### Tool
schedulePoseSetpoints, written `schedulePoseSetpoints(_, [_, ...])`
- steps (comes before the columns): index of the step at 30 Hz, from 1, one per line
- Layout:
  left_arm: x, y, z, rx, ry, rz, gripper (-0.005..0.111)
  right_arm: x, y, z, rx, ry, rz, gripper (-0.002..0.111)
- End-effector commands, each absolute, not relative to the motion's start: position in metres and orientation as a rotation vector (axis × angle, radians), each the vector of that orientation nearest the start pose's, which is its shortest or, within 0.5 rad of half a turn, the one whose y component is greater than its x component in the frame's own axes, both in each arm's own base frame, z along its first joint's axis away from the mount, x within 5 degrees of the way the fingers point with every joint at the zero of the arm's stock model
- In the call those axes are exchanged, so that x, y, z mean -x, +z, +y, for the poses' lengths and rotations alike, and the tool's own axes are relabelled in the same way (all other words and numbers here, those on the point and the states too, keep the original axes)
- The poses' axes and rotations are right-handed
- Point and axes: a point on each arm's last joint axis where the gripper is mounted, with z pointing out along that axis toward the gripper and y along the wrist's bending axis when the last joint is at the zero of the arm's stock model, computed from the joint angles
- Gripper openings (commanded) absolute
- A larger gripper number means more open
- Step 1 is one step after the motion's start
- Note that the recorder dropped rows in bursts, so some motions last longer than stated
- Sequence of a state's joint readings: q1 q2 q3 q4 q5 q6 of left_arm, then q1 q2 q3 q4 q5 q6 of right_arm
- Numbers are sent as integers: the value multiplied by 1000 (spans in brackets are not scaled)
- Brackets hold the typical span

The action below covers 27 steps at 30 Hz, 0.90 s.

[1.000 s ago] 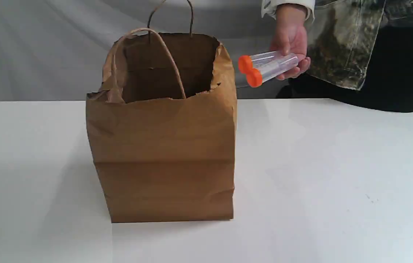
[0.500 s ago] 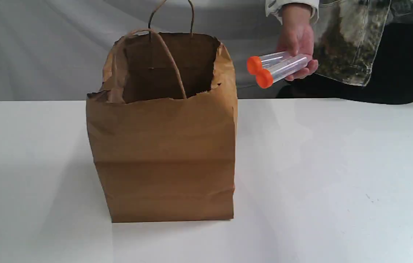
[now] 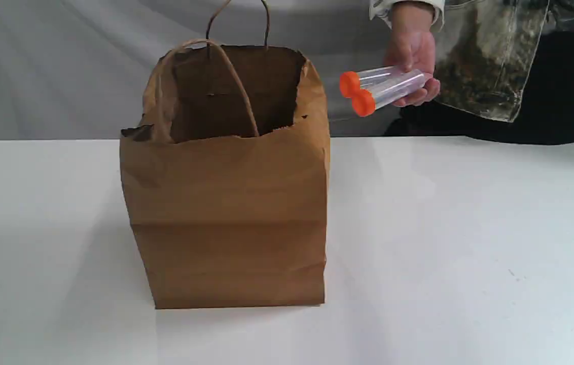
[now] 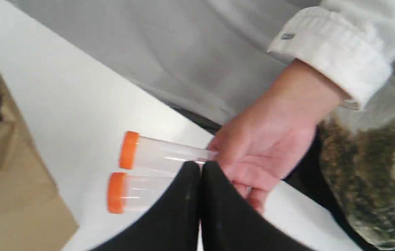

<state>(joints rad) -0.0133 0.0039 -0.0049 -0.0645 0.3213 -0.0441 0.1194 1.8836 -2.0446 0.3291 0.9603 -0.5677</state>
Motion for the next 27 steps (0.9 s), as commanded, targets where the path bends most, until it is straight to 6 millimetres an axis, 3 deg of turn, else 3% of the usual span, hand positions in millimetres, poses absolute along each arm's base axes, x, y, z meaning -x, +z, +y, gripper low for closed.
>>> schedulePoseSetpoints(1, [-54, 184, -2, 74, -105, 1802, 0, -429, 398, 89, 646, 393, 2128, 0])
schedulePoseSetpoints(4, [-54, 184, -2, 74, -105, 1802, 0, -440, 381, 98, 608, 534, 2154, 0])
schedulePoseSetpoints(7, [-54, 184, -2, 74, -105, 1802, 0, -451, 358, 104, 582, 643, 2193, 10])
schedulePoseSetpoints(11, [-54, 184, -2, 74, -105, 1802, 0, -460, 334, 111, 565, 779, 2242, 36])
schedulePoseSetpoints(17, [-54, 184, -2, 74, -105, 1802, 0, -460, 333, 123, 619, 979, 2143, 69])
schedulePoseSetpoints(20, [-54, 184, -3, 60, -115, 1803, 0, -461, 336, 126, 611, 1018, 2099, 74])
schedulePoseSetpoints(27, [-54, 184, -5, 27, -141, 1804, 0, -462, 331, 142, 647, 972, 2085, 74])
